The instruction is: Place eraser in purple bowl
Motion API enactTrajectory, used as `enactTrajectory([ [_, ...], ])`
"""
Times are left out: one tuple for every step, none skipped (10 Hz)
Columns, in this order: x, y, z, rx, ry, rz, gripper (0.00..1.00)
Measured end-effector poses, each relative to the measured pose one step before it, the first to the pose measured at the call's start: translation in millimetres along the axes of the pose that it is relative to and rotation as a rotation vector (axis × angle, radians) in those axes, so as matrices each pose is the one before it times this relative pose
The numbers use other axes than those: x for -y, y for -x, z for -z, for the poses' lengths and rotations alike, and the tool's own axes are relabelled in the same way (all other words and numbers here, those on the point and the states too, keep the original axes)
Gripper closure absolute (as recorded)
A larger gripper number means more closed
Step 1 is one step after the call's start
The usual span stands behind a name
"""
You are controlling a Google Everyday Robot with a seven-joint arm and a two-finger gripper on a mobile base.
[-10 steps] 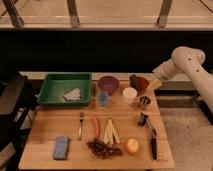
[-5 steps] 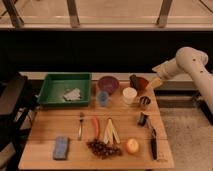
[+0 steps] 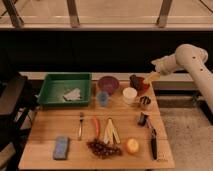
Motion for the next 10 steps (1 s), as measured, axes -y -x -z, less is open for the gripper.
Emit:
enactTrajectory([
  [1.17,0.71,-10.45,0.01305,-0.02253,-0.01052,0.20],
  [-1.71,4.40,-18.92,0.01649,-0.02507,-0.00258,0.20],
  [-3.95,0.23,-17.29,0.01073,-0.01794,-0.00494,0.20],
  [-1.89,0.90,-9.75,0.00958,-0.01168,-0.00364,0.20],
  [-3.19,2.18,-11.51,0.01695,-0.01262,-0.00529,0.20],
  [-0.92,2.80,-6.36,0.01294,-0.00741,-0.00240,0.20],
  [-0.75,1.07,-4.16,0.00625,-0.00249,-0.00241,0.20],
  [-0.69,1.68,-4.08,0.00453,0.00480,-0.00512,0.20],
  [-0.05,0.98,0.06,0.00101,0.00072,0.00145,0.20],
  [0.36,-1.98,0.90,-0.00151,-0.00084,-0.00132,0.20],
])
